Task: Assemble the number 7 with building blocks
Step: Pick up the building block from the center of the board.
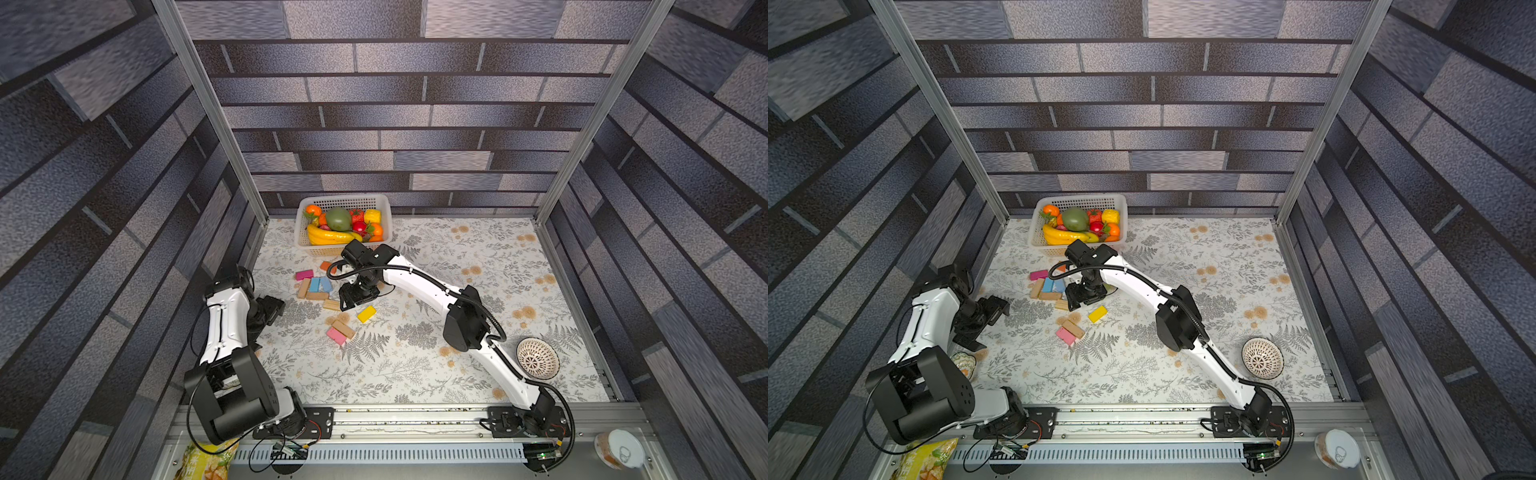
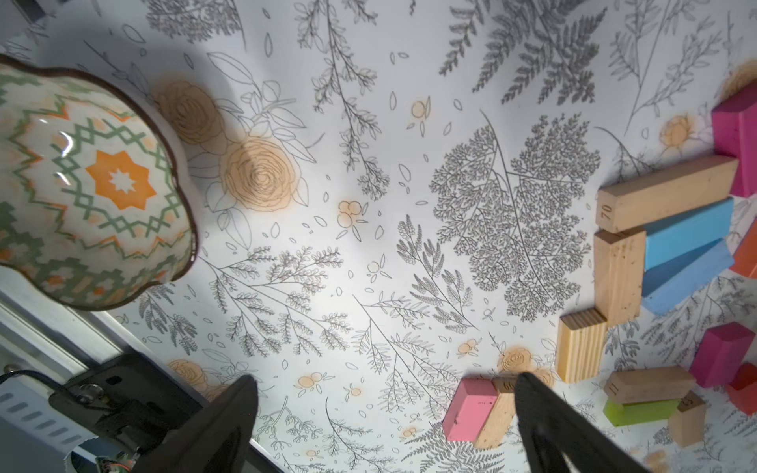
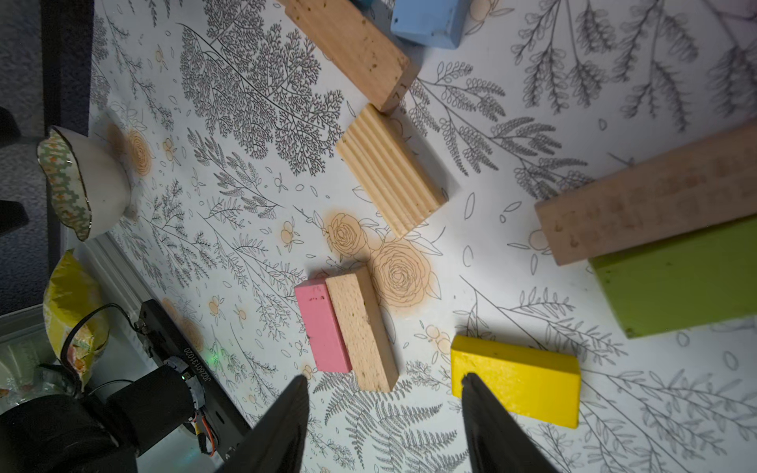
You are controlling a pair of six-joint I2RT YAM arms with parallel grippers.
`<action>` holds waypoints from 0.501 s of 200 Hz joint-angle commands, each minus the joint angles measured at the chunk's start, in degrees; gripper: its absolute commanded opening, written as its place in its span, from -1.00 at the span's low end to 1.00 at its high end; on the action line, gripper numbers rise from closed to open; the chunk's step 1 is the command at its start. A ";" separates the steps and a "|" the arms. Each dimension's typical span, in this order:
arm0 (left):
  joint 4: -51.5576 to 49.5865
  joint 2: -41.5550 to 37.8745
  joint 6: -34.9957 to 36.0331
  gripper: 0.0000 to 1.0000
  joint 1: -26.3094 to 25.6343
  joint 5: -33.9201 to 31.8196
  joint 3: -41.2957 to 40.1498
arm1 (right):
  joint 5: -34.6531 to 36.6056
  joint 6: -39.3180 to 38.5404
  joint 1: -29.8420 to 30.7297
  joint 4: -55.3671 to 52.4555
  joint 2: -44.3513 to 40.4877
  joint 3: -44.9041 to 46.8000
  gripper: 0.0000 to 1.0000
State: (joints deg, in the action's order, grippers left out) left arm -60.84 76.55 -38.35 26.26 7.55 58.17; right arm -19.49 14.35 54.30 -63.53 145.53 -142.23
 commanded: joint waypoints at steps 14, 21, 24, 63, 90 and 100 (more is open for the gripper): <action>0.68 -0.40 2.20 0.99 -0.59 3.62 -1.11 | -2.00 -6.83 2.49 -1.64 -4.72 9.12 0.23; 0.93 -0.44 2.23 0.99 -0.76 4.06 -1.34 | -0.68 -7.82 3.02 -1.51 -5.15 10.17 0.23; 1.10 -0.51 2.30 0.99 -0.82 4.24 -1.41 | -0.18 -8.31 3.19 -1.63 -5.17 10.22 0.23; 2.13 -0.18 2.84 0.99 -1.72 6.33 -1.92 | 3.93 -10.52 5.99 -3.05 -4.26 8.56 0.22; 2.13 0.17 3.13 0.99 -2.18 6.25 -1.35 | 6.09 -11.50 7.64 -3.33 -4.08 8.72 0.22; 2.13 0.26 3.19 0.99 -2.26 6.25 -1.28 | 6.73 -11.67 8.00 -3.36 -4.06 9.11 0.22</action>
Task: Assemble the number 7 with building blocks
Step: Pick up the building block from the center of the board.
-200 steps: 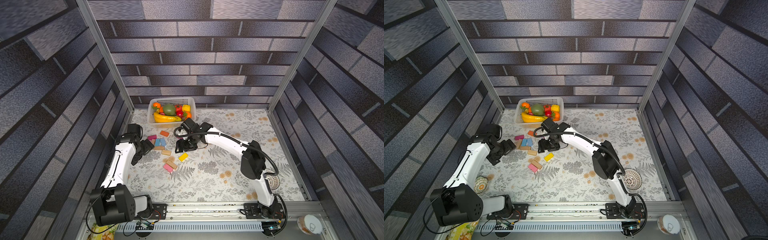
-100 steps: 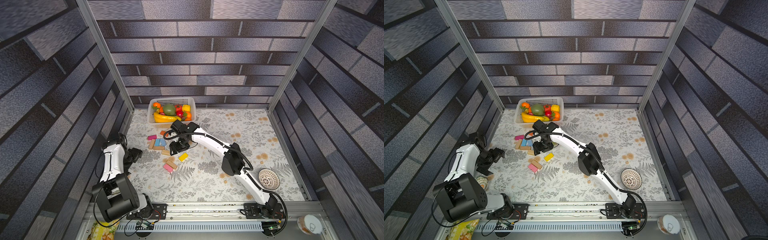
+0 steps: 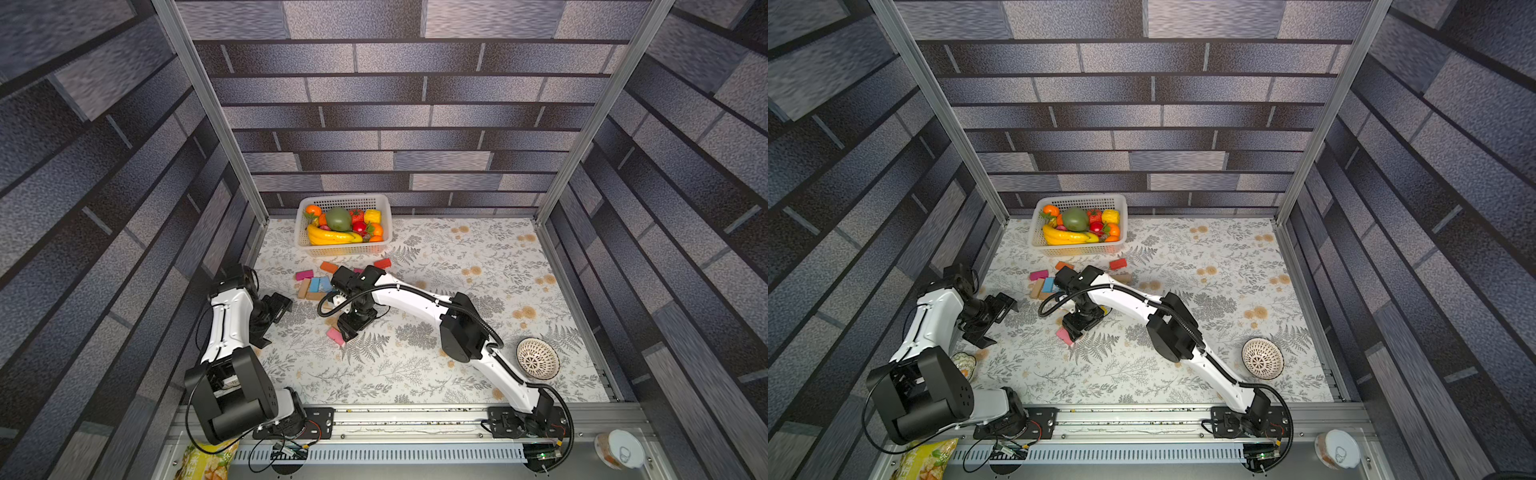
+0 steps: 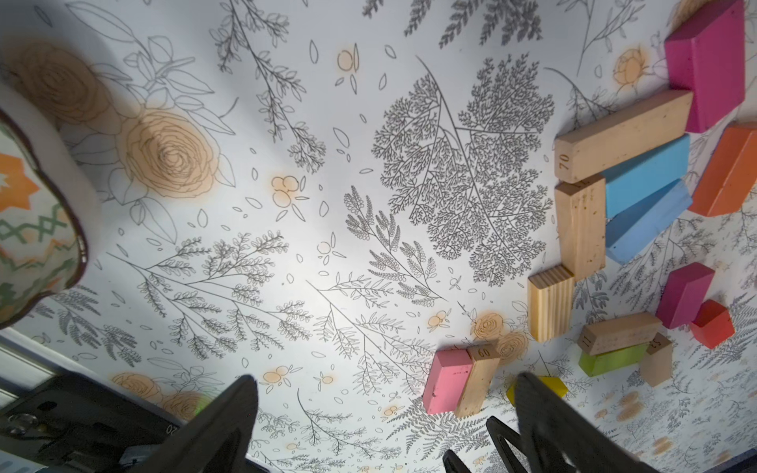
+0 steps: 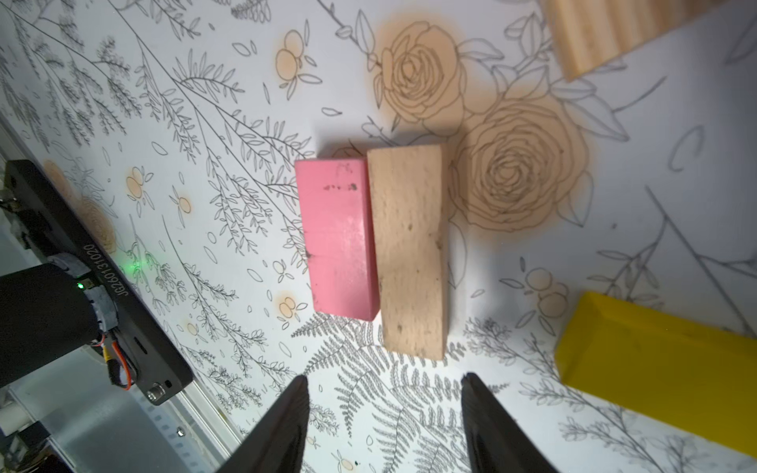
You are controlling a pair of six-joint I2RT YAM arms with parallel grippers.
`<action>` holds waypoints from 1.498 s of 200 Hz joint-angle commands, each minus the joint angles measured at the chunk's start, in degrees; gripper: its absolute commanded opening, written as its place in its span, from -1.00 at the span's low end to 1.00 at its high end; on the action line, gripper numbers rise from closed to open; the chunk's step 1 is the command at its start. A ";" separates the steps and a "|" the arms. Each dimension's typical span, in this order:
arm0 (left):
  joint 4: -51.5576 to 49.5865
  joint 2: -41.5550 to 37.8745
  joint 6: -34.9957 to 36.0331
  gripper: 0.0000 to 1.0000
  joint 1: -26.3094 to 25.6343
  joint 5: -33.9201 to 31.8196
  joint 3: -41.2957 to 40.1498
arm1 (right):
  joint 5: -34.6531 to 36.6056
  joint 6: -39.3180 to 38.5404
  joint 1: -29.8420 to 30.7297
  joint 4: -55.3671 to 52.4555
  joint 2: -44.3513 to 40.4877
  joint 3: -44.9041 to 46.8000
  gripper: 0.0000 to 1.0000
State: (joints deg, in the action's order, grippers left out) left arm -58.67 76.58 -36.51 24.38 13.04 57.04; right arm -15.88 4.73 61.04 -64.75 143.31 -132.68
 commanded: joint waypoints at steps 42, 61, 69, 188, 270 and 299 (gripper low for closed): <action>0.16 0.42 1.61 0.99 -0.48 1.19 -0.36 | 6.84 -2.74 1.94 -1.91 -1.68 0.57 0.20; 0.23 0.48 1.72 0.99 -0.56 1.55 -0.52 | 9.09 -3.48 2.07 -1.74 -1.74 1.26 0.18; 0.20 0.50 1.79 0.99 -0.56 1.64 -0.50 | 10.01 -3.75 2.07 -1.58 -1.72 1.61 0.14; -0.41 3.48 2.50 0.99 -1.61 1.99 1.90 | 11.50 -3.95 2.76 2.70 1.86 -1.16 -0.01; -0.36 4.61 3.02 0.99 -1.88 1.99 2.20 | 15.75 -3.55 3.82 2.87 3.39 0.34 -0.02; -0.49 4.90 3.11 0.99 -2.23 1.90 2.39 | 18.21 -3.56 3.83 3.99 3.65 -0.02 -0.13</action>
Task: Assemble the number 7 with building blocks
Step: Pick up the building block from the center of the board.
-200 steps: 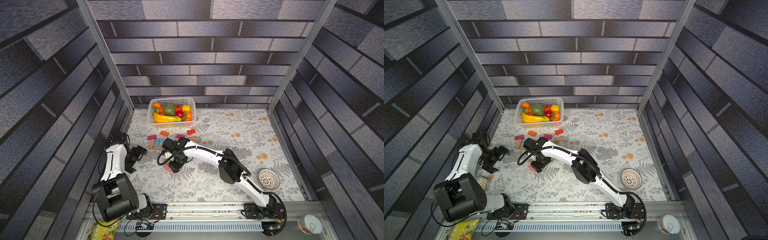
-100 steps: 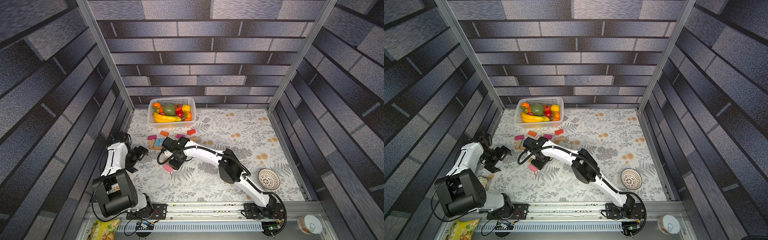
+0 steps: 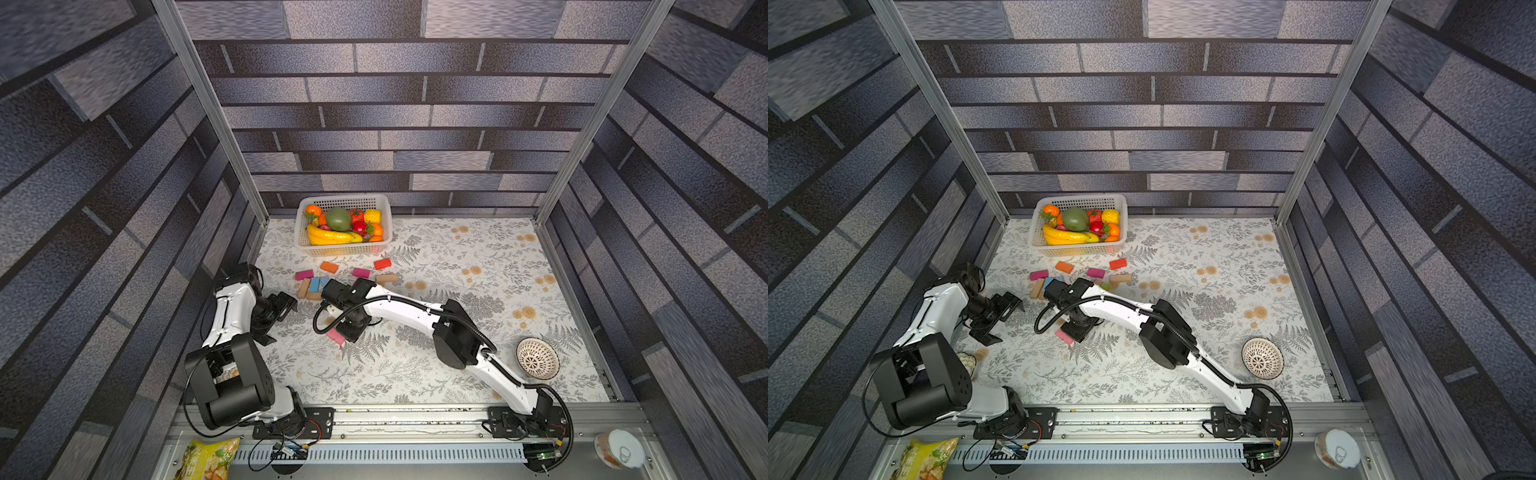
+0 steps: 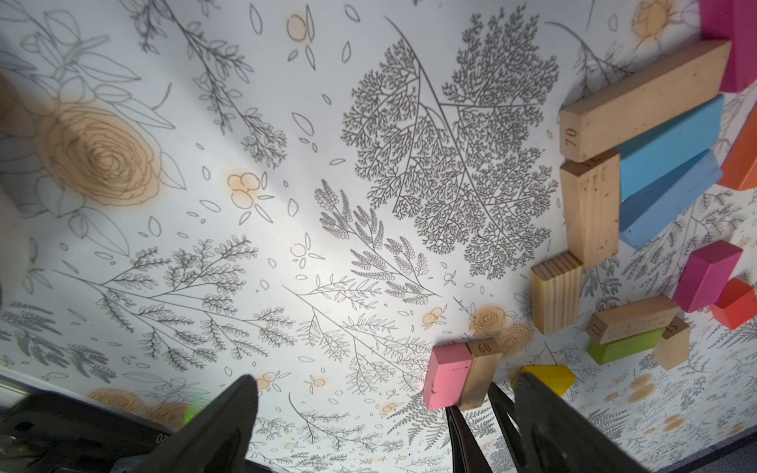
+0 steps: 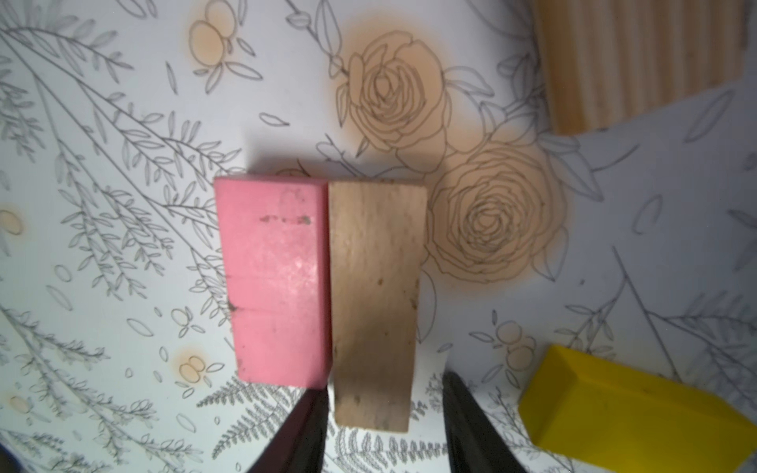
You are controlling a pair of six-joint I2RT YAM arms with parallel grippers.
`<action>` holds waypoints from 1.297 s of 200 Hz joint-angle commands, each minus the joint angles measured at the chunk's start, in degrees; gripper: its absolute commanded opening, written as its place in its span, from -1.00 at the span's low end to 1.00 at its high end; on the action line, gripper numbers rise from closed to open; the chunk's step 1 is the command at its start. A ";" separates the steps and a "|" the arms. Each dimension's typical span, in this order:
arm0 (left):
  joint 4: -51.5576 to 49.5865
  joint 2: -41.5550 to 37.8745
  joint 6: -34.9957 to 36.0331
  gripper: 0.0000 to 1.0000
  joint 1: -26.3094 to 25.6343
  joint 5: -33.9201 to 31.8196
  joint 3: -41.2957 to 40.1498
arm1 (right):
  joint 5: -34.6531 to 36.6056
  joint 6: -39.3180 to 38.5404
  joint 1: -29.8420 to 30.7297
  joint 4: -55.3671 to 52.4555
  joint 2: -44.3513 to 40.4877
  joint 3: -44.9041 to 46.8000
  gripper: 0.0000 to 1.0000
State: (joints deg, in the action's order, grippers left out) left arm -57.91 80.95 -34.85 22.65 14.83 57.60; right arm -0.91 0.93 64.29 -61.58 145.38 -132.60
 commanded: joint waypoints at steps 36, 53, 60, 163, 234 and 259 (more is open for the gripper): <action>-1.58 0.88 1.89 0.99 -0.68 0.11 2.17 | 2.12 0.85 0.55 1.79 3.08 -2.52 -0.17; -1.59 0.97 1.98 0.99 -0.77 0.02 2.16 | 1.47 0.97 0.55 2.06 3.76 -3.60 -0.17; -1.62 1.09 2.11 0.99 -0.76 0.02 2.16 | 1.19 0.96 0.52 2.21 3.89 -3.87 -0.17; -0.42 -0.06 2.39 0.99 -0.33 0.65 1.56 | 1.67 0.79 0.75 3.01 -6.71 -0.04 -0.79; 6.56 -4.61 2.73 0.99 -0.42 5.86 -3.06 | 4.06 -16.81 -9.26 4.20 -38.50 32.95 -0.78; 8.07 -5.61 1.72 0.99 -1.17 6.42 -4.02 | 5.97 -28.04 -15.50 11.98 -45.98 46.25 -1.00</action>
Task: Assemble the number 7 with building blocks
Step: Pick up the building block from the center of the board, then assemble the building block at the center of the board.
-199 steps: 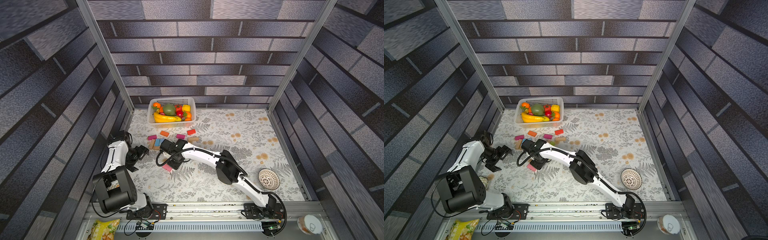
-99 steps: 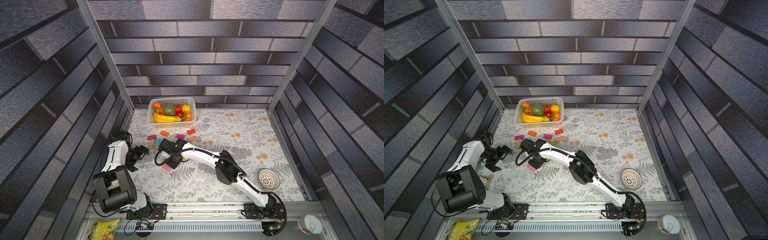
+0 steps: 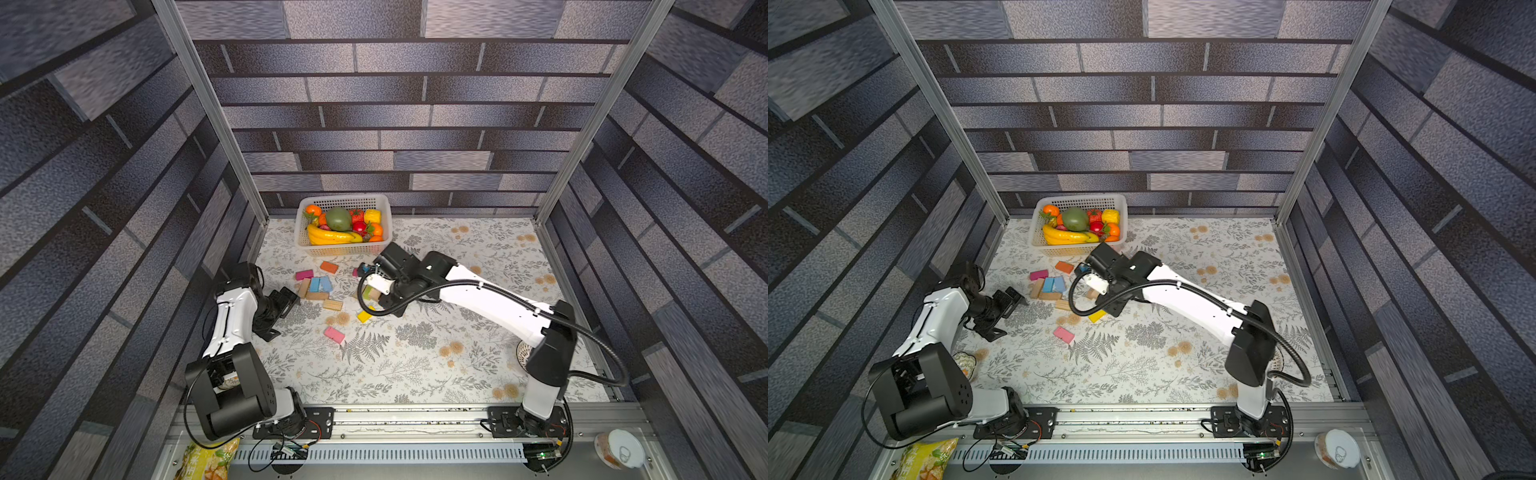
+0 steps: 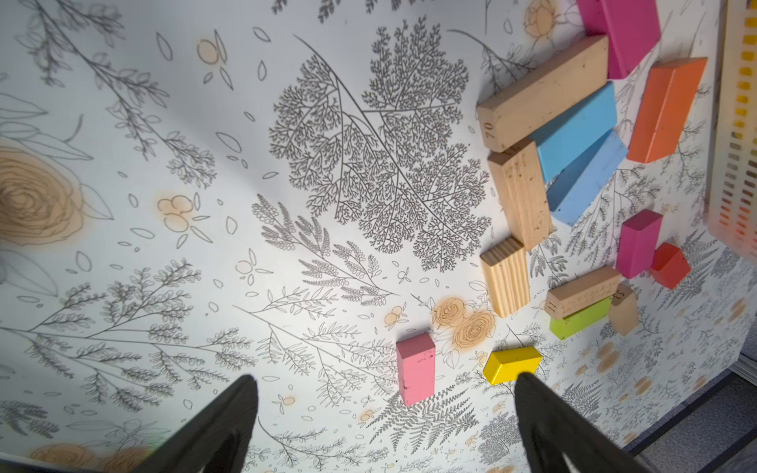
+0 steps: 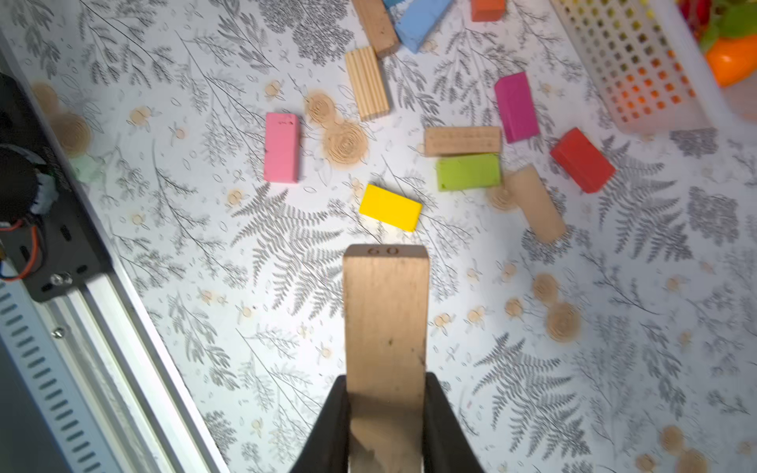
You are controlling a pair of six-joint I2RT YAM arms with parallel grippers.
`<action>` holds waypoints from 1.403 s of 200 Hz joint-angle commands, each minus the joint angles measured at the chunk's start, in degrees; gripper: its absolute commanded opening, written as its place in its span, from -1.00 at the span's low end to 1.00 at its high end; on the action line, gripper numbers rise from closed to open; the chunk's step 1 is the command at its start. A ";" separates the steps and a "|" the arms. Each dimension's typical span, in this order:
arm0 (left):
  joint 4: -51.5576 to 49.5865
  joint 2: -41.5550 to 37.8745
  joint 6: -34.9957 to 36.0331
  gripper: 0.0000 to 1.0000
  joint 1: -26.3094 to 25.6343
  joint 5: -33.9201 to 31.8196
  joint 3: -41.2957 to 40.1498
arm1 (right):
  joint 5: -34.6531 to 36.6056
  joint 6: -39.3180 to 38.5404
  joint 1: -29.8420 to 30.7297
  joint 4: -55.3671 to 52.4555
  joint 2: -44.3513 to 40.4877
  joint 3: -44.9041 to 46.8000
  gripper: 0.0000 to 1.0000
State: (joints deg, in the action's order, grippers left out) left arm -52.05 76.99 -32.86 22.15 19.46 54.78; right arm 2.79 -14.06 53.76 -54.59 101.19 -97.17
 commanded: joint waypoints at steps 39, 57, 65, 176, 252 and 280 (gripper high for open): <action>1.43 -1.92 0.42 0.99 -3.14 0.87 -0.56 | 6.77 -32.02 -11.00 15.66 -0.40 17.89 -1.00; 0.85 -1.92 0.74 0.99 -4.51 0.14 -0.58 | 5.51 -34.87 -13.44 16.21 4.56 14.44 -1.00; 0.51 -1.93 0.88 0.99 -5.05 -0.16 -0.57 | 4.98 -35.23 -14.55 16.46 6.85 12.46 -1.00; -4.48 1.09 5.97 0.99 -7.79 -3.86 2.73 | -3.40 -48.33 -20.52 22.12 24.85 0.38 -1.00; -4.29 4.22 7.02 0.99 -6.94 -3.03 5.33 | -3.84 -50.70 -20.93 20.84 27.91 -2.28 -1.00; -4.19 4.31 7.28 0.99 -6.61 -2.96 5.00 | -4.19 -50.28 -21.00 20.41 28.96 -3.20 -1.00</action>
State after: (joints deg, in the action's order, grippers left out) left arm -54.87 80.86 -27.16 15.09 16.29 58.57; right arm 0.01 -63.83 33.19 -32.53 127.92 -98.87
